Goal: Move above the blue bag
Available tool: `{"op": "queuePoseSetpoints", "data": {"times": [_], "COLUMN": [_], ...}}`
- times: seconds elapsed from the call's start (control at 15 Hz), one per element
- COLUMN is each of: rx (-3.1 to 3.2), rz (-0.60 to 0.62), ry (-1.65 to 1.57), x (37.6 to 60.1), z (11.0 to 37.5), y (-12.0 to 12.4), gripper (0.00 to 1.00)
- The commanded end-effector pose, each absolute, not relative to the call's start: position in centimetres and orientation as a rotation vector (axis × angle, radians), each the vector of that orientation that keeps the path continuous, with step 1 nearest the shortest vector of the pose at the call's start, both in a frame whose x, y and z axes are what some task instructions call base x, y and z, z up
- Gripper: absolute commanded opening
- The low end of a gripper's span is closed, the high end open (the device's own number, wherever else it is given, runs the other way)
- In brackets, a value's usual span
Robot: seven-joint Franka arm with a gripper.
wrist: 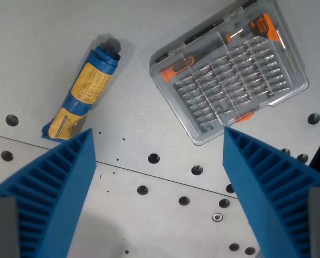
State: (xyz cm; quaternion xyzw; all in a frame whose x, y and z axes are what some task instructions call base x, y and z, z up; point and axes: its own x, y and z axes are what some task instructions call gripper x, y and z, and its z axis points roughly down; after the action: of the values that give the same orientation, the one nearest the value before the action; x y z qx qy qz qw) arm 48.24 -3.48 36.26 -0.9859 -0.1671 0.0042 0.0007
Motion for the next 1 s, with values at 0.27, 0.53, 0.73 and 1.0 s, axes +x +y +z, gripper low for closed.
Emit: {"op": "queuePoseSetpoints", "data": {"times": [0.27,0.53,0.73,1.0], "rx": [-3.097,-3.104,-3.115,-3.132], "rz": [0.007,0.006,-0.004,-0.043], "ry": [-0.522,-0.485,-0.427,-0.326], "x": [48.2,48.1,48.0,47.7], "z": [36.5,36.3,35.8,34.7], "y": [-3.5,-3.4,-3.2,-2.7], "gripper": [1.00,1.00,1.00,1.00]}}
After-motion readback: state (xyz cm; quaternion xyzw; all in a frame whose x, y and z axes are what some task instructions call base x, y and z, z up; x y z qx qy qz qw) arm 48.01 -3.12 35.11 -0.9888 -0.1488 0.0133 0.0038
